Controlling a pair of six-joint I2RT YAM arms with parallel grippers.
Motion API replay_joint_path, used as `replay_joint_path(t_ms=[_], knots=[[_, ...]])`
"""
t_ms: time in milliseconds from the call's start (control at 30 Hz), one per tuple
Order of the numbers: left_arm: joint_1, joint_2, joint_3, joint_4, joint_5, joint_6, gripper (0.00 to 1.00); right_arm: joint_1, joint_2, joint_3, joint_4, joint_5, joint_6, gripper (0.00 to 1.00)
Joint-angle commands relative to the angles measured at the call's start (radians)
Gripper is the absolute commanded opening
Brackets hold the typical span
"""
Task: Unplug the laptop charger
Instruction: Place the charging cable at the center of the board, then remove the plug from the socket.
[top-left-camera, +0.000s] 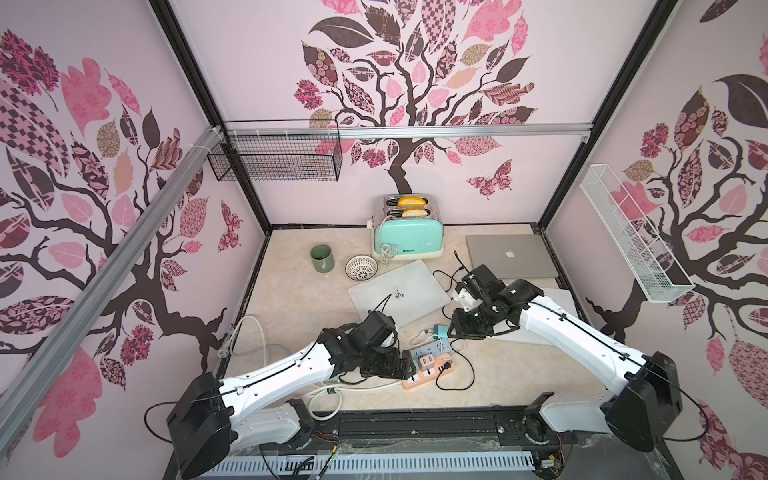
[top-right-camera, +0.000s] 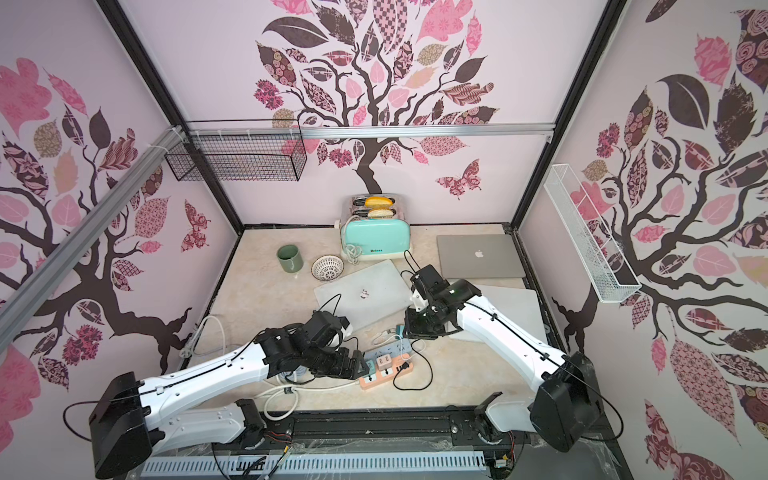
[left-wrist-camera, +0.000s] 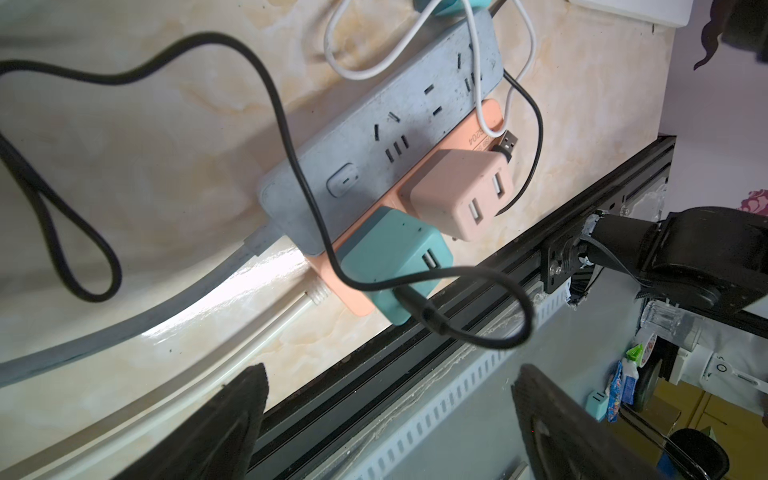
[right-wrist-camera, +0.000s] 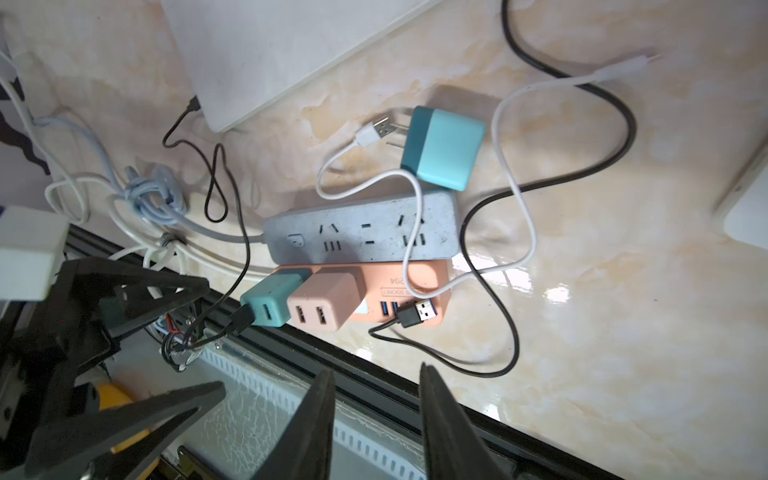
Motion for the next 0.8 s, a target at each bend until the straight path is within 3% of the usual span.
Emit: replay_joint_path(t_ms=[0, 367, 767], knots=[[0.009, -0.026, -0.015, -0.009, -0.025, -0.003, 0.95, 0.063, -0.001, 0.025, 0.027, -0.042, 0.035, 0.39], [0.025, -0.011, -0.031, 0.035, -0.035, -0.003, 0.91, 0.194, 0.144, 0.025, 0.133, -0.046, 0.114, 0.39], [0.030, -0.050, -0.081, 0.063, -0.030, -0.001, 0.88, 0.248, 0.261, 0.063, 0.056, 0.039, 0.084, 0.48]])
